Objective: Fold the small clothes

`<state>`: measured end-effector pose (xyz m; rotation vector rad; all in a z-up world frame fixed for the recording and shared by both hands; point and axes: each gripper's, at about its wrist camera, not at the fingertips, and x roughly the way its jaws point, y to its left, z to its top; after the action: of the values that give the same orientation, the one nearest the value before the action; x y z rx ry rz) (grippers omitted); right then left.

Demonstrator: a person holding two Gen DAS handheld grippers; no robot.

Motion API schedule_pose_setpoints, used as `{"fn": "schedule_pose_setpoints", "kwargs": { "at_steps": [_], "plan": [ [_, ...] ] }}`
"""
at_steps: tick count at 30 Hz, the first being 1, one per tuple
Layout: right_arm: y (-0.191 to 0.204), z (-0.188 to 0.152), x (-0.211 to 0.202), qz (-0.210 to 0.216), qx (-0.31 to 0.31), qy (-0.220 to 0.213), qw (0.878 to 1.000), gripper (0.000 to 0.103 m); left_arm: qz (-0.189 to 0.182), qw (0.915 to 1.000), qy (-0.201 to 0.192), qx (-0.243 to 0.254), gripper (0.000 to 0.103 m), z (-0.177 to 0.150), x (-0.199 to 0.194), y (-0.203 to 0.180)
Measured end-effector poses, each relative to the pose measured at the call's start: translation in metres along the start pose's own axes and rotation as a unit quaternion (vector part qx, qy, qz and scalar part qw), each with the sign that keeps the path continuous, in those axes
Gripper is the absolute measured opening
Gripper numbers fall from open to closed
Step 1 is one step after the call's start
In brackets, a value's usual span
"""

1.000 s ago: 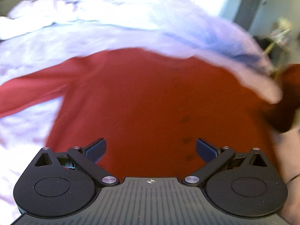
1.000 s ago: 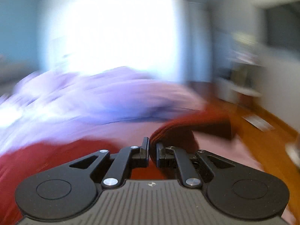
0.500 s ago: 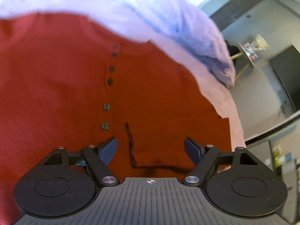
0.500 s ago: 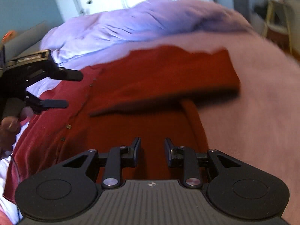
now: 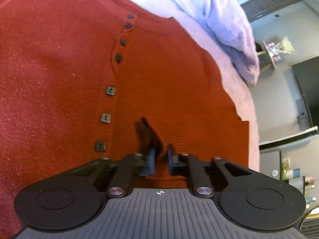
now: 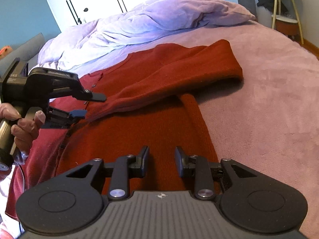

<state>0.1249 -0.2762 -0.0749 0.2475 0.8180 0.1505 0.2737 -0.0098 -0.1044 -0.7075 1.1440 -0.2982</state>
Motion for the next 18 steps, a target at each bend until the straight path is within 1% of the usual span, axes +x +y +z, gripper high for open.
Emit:
{"fn": "schedule_pose_setpoints", "kwargs": {
  "at_steps": [1, 2, 5, 8, 10, 11, 12, 14, 16, 17, 18],
  "plan": [
    [0.002, 0.0, -0.001, -0.004, -0.005, -0.001, 1.0, 0.027, -0.002, 1.0, -0.004, -0.001, 0.008, 0.0, -0.002, 0.0],
    [0.004, 0.0, -0.002, -0.01, -0.009, -0.002, 1.0, 0.027, 0.0, 0.9999, -0.01, 0.004, 0.008, 0.001, -0.005, -0.002],
    [0.006, -0.001, -0.003, -0.022, -0.018, -0.002, 1.0, 0.027, 0.007, 0.9981, -0.043, 0.043, 0.007, 0.006, -0.023, -0.016],
    [0.004, 0.0, -0.002, -0.023, -0.02, 0.001, 1.0, 0.027, 0.013, 0.9919, -0.093, 0.086, 0.007, 0.018, -0.053, -0.028],
    [0.002, 0.001, -0.002, -0.027, -0.024, 0.002, 0.999, 0.027, 0.024, 0.9863, -0.128, 0.102, 0.007, 0.03, -0.075, -0.029],
    [0.001, 0.001, -0.002, -0.028, -0.026, 0.003, 0.999, 0.027, 0.034, 0.983, -0.144, 0.109, 0.007, 0.036, -0.084, -0.027],
    [0.0, 0.001, -0.002, -0.031, -0.026, 0.003, 0.999, 0.027, 0.053, 0.9786, -0.16, 0.118, 0.007, 0.041, -0.092, -0.024],
    [-0.001, 0.002, -0.001, -0.034, -0.022, 0.003, 0.999, 0.027, 0.099, 0.9681, -0.187, 0.135, 0.007, 0.049, -0.102, -0.013],
    [-0.001, 0.002, -0.001, -0.036, -0.023, 0.004, 0.999, 0.027, 0.142, 0.9612, -0.194, 0.135, 0.007, 0.056, -0.108, 0.006],
    [0.0, 0.003, 0.0, -0.038, -0.025, 0.005, 0.999, 0.027, 0.163, 0.959, -0.195, 0.125, 0.007, 0.059, -0.11, 0.019],
    [0.001, 0.003, 0.0, -0.04, -0.027, 0.006, 0.999, 0.027, 0.176, 0.9579, -0.195, 0.116, 0.007, 0.062, -0.112, 0.03]
  ]
}}
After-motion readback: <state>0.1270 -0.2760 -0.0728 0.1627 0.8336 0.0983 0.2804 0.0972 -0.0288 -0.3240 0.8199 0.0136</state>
